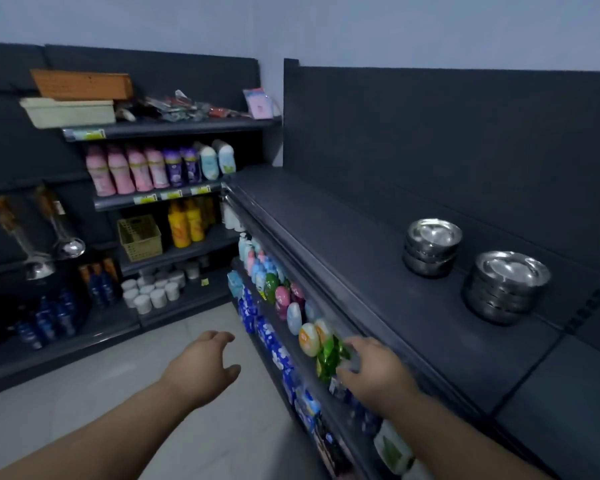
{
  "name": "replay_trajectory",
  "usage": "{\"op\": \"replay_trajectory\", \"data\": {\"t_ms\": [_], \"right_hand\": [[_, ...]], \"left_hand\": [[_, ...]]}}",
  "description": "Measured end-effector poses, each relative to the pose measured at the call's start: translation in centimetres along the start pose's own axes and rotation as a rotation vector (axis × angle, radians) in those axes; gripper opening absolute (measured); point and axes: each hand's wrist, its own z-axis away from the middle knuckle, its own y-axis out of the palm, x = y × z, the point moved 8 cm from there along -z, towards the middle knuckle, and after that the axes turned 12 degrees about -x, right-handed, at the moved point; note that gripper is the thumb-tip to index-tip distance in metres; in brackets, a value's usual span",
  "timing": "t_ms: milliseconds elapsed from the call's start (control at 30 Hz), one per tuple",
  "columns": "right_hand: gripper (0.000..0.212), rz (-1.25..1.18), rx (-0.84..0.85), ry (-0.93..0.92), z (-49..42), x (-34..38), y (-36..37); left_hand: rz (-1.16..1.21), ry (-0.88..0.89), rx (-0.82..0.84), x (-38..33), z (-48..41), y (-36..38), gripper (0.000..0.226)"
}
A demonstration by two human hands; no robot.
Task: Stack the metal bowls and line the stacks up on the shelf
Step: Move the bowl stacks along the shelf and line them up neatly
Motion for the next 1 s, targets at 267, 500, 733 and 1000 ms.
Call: {"op": "replay_trajectory", "data": {"t_ms": [267,500,733,1000], "right_hand": [[0.059,-0.011,-0.202,0.126,-14.4,-4.6,-6.5],[0.081,-0.073,-0.297,0.395,-16.9,-11.4,-8.3],[0.097,-0.254,-0.502,0.587,-18.1,-13.6,-10.5],[0.084,-0.673,-0.737,0.857,-21.0,-14.6,-10.3]], "left_hand": [[0.043,0.157,-0.035,-9.8,-15.8,-0.2,0.059],[0.184,0.333,0.06,-19.9,-24.0,4.4,0.06],[0.412,0.444,0.215,-28.2,-29.3,8.9,0.067],[0.581,0.55,0.504,-34.9,-34.5,10.9,0.067]]}}
